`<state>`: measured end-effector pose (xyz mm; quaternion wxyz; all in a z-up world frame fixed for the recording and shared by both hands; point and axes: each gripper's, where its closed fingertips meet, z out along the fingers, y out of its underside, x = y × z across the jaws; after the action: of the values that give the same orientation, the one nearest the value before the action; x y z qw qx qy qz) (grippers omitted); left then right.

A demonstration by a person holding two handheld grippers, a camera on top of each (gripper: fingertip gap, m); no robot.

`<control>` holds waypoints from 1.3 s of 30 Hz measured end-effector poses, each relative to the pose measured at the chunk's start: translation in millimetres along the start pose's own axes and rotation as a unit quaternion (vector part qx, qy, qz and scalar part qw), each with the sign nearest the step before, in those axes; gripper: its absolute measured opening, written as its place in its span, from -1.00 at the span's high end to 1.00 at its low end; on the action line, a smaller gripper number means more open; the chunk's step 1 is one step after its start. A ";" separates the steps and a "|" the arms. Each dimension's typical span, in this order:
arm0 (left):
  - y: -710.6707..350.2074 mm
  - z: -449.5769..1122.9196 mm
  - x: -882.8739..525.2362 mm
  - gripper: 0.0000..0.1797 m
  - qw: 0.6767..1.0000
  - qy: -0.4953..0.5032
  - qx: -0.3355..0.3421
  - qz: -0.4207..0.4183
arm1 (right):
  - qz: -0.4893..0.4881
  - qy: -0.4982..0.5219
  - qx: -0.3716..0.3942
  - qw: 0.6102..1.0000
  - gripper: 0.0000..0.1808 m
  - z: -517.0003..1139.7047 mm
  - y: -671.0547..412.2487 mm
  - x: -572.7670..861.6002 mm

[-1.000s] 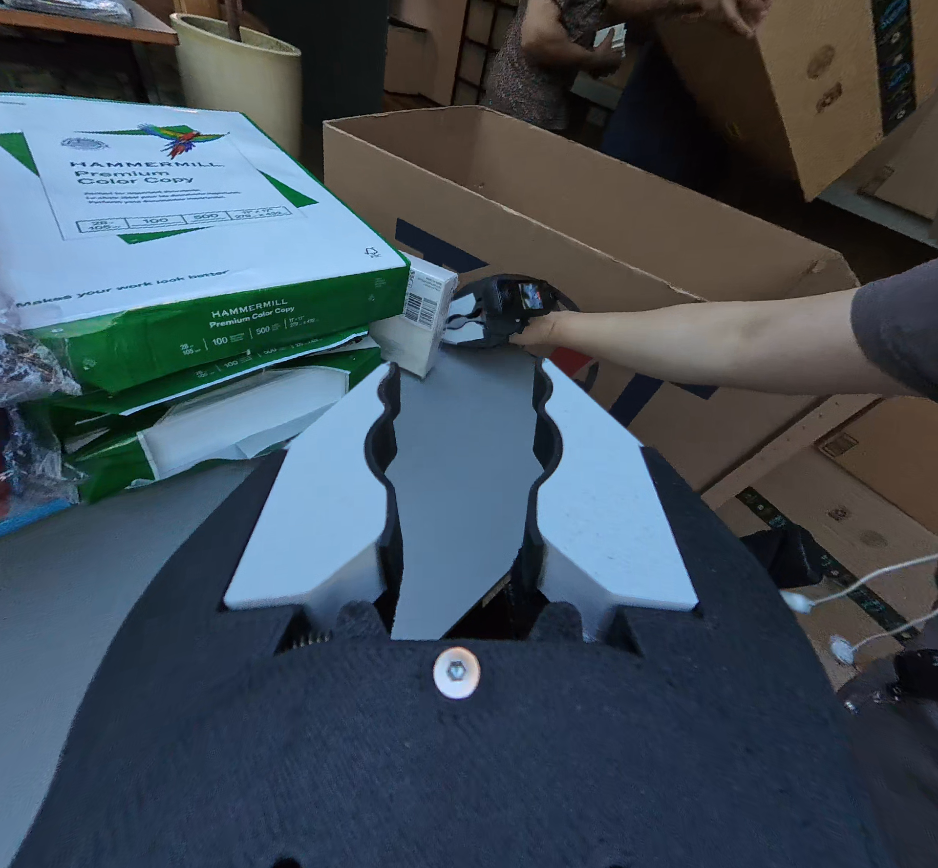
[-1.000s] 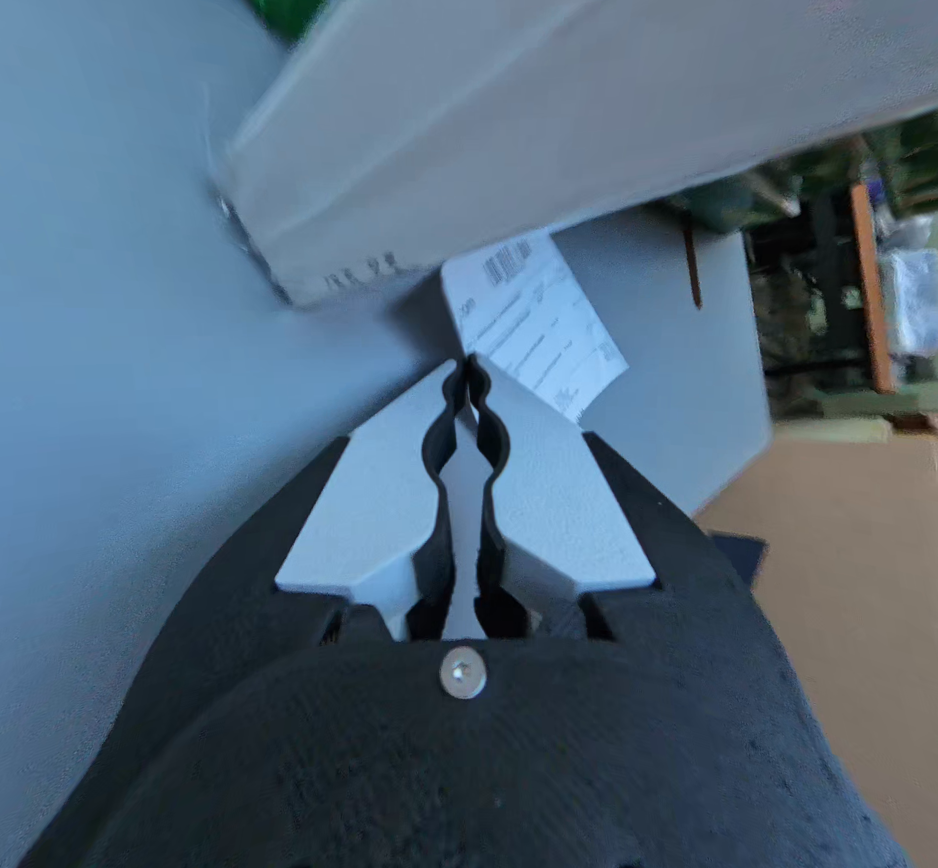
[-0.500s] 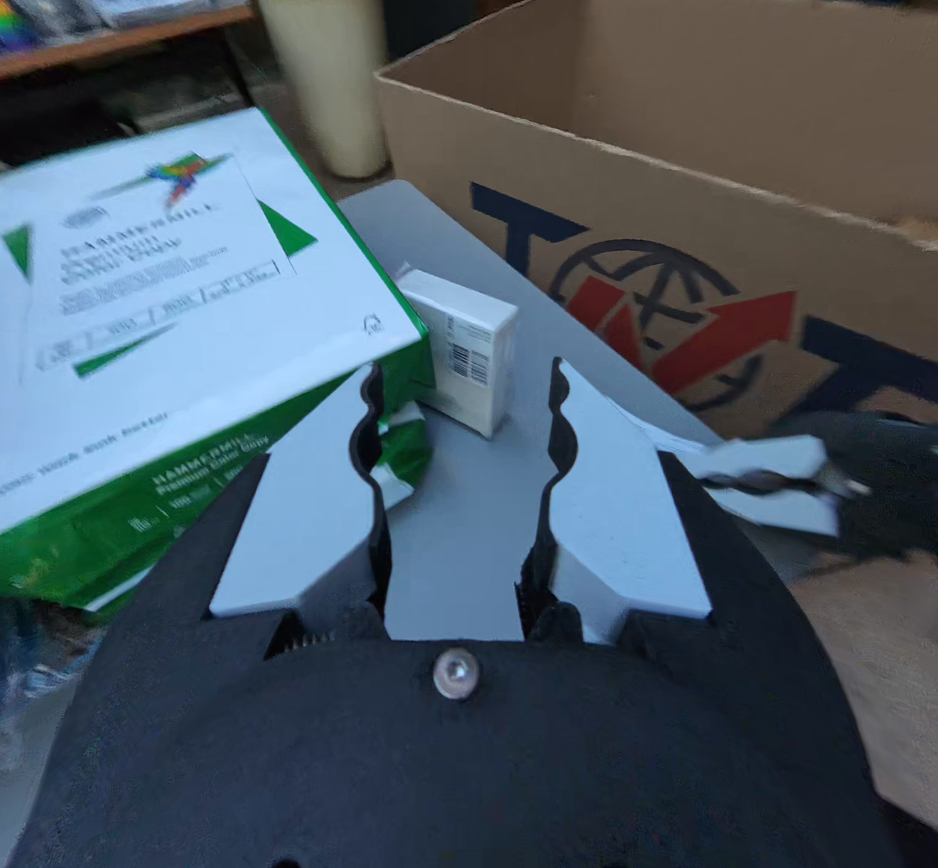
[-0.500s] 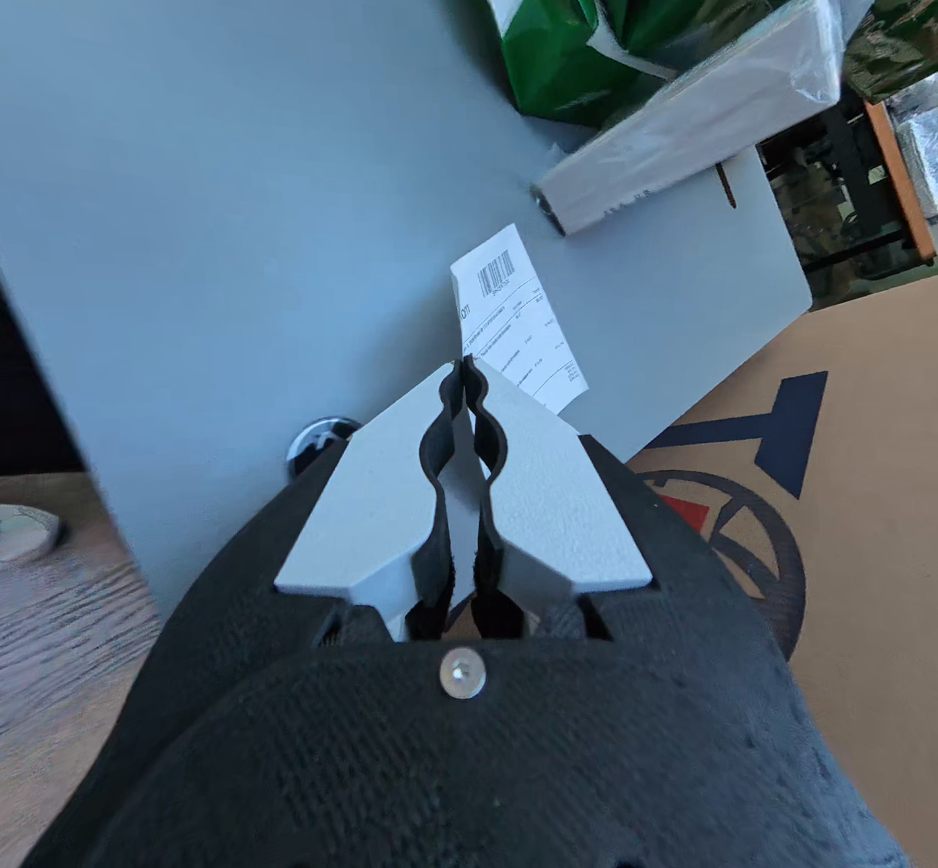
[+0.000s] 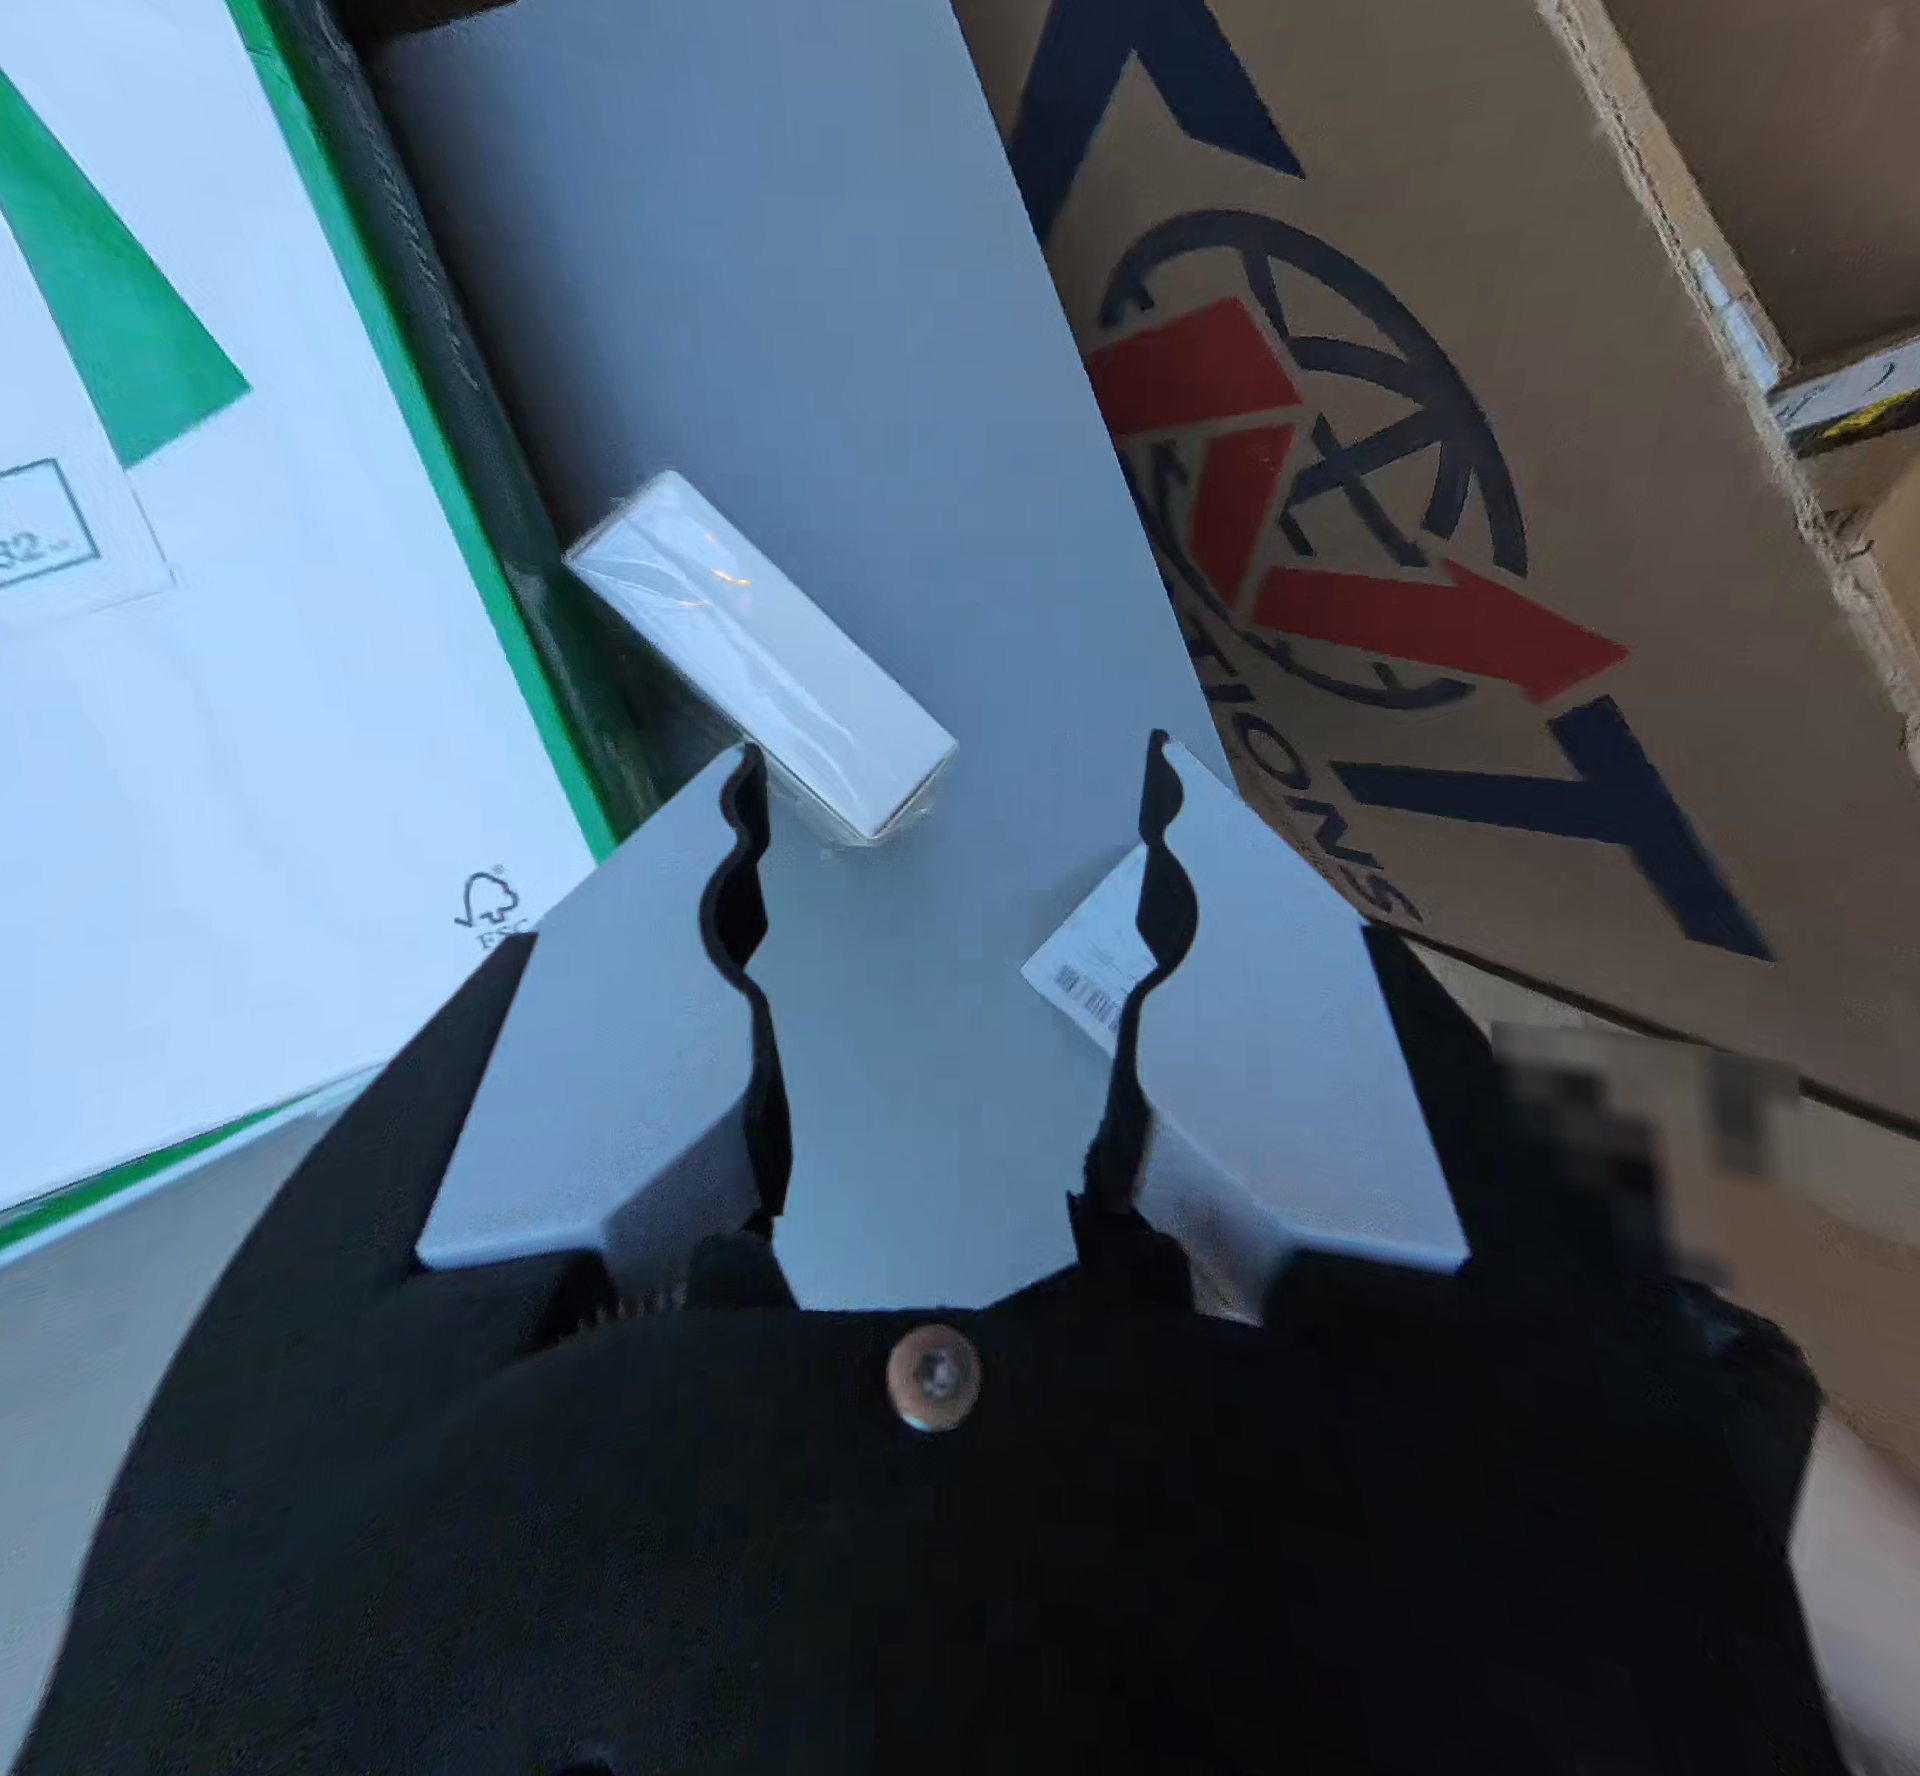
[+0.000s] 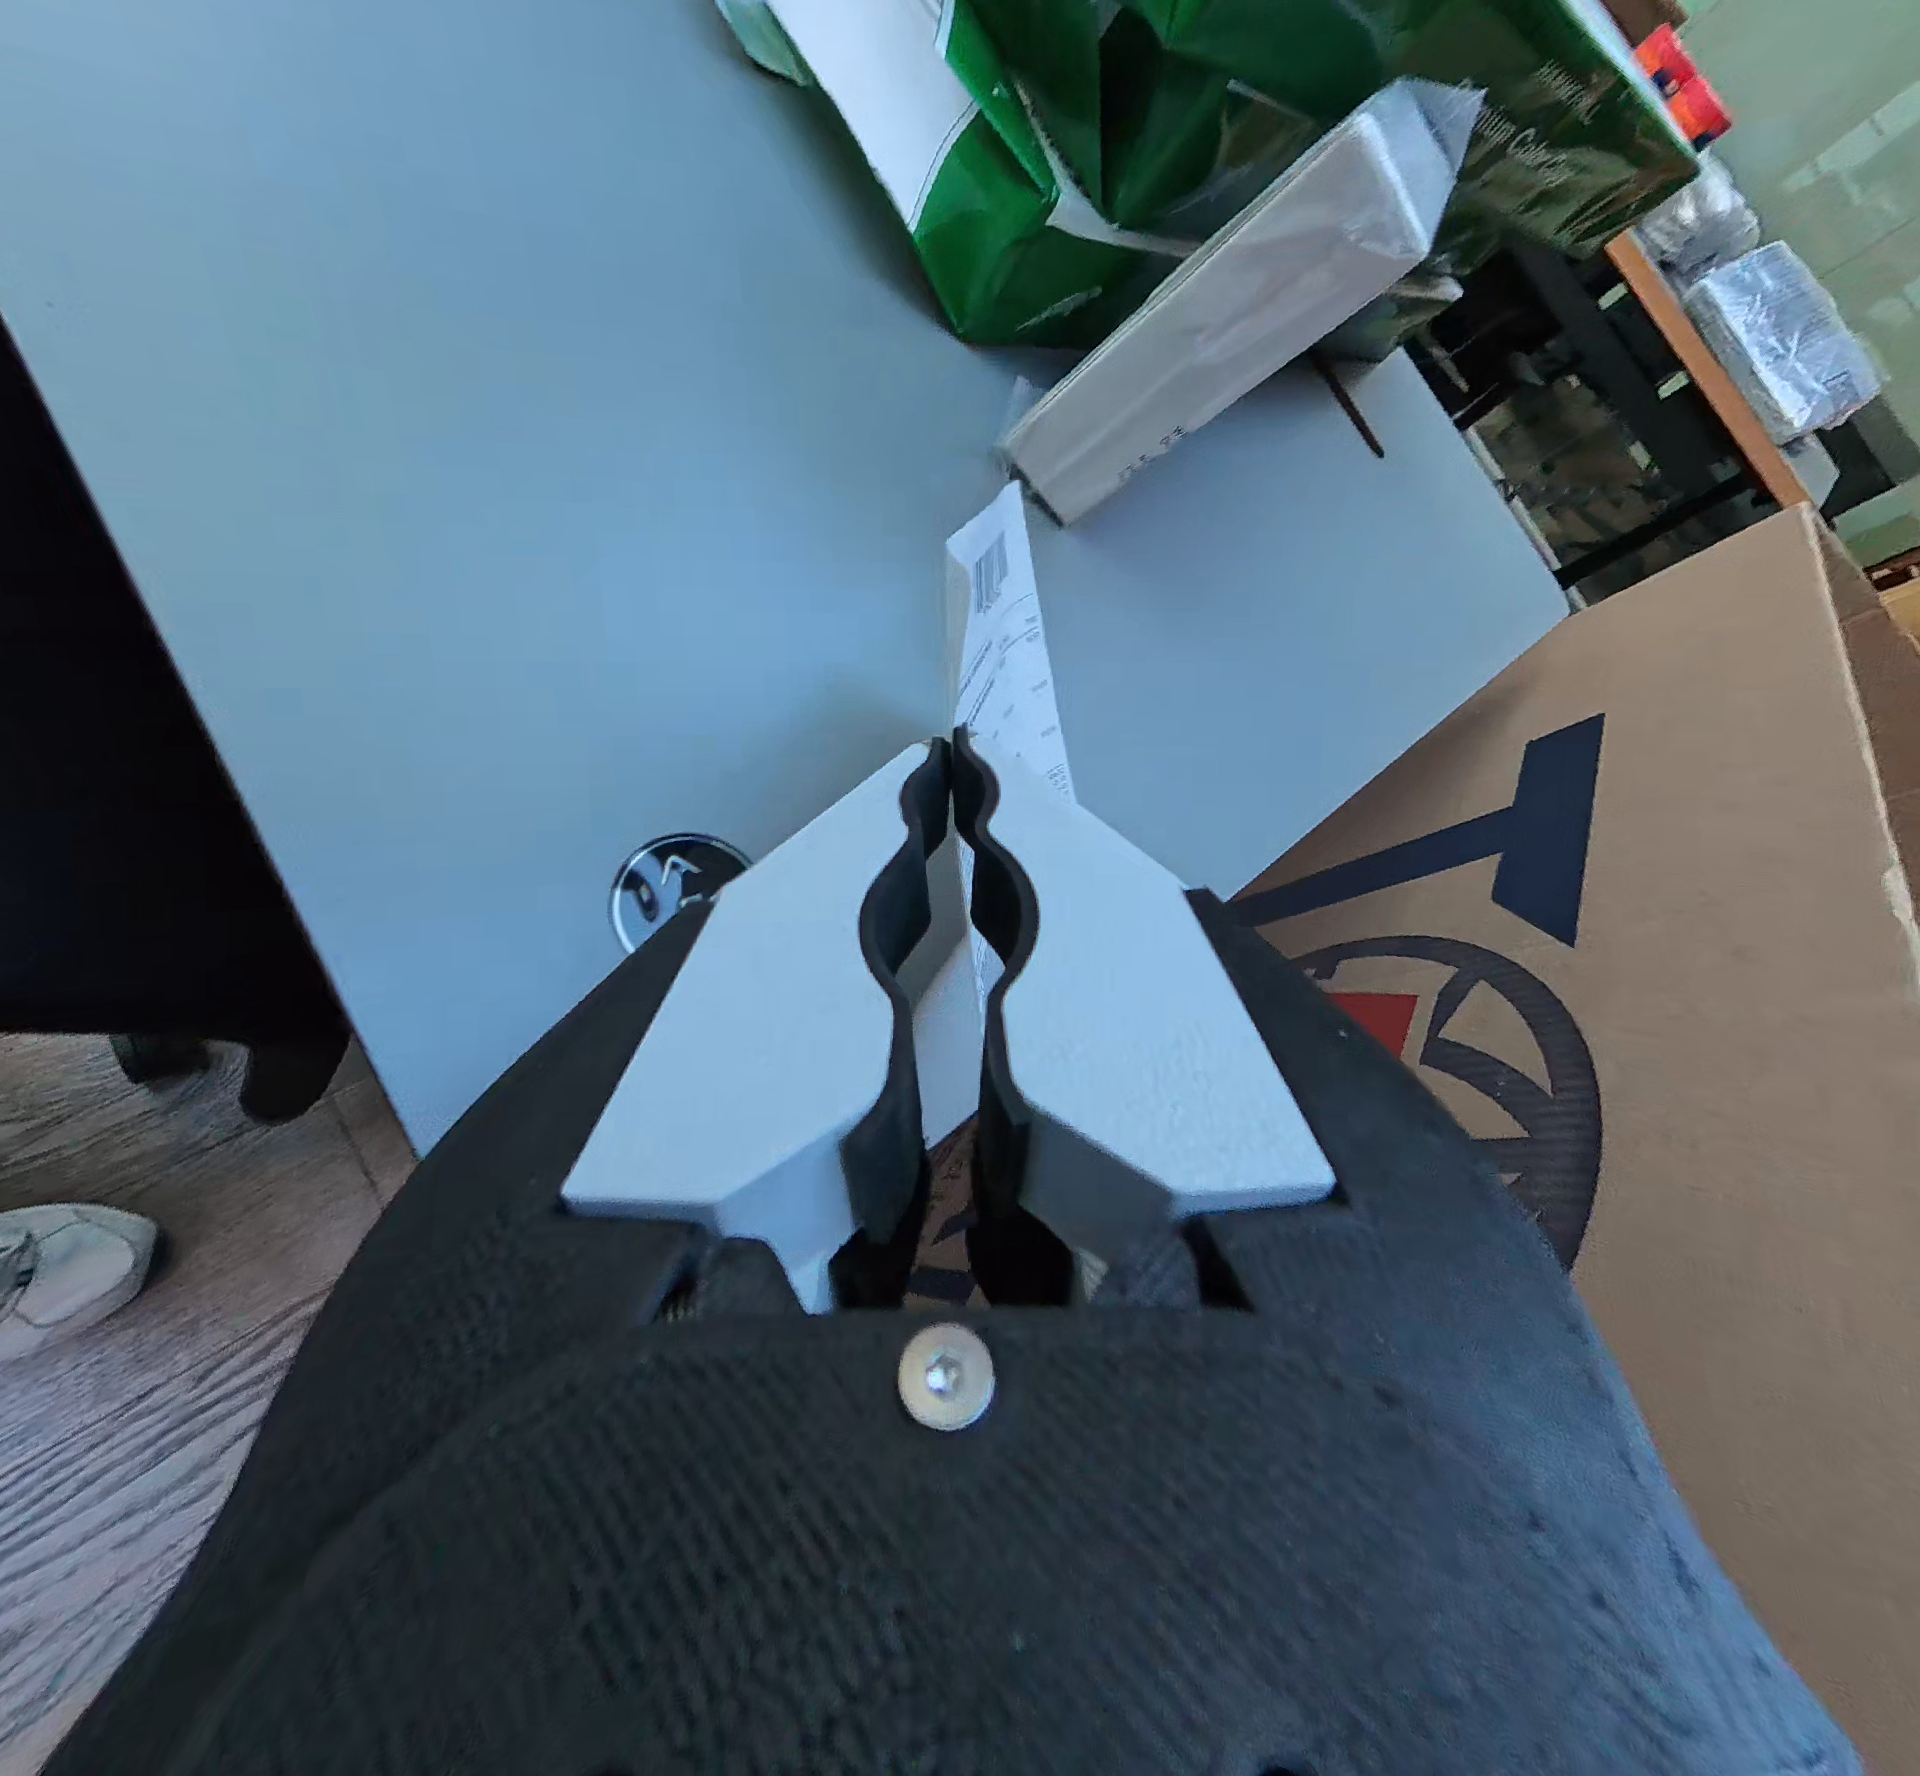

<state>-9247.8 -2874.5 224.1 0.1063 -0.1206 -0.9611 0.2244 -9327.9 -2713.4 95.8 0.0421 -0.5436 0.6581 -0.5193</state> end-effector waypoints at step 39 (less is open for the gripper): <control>29.9 92.8 -43.2 0.19 0.950 -0.154 -0.188 -0.199 | 0.041 0.022 0.074 0.996 1.00 1.8 -16.4 -4.7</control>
<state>-9225.3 -2898.2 122.6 -0.0250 0.0910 -0.9951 0.0299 -9313.9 -2708.8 104.5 0.0889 -0.4999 0.6407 -0.5759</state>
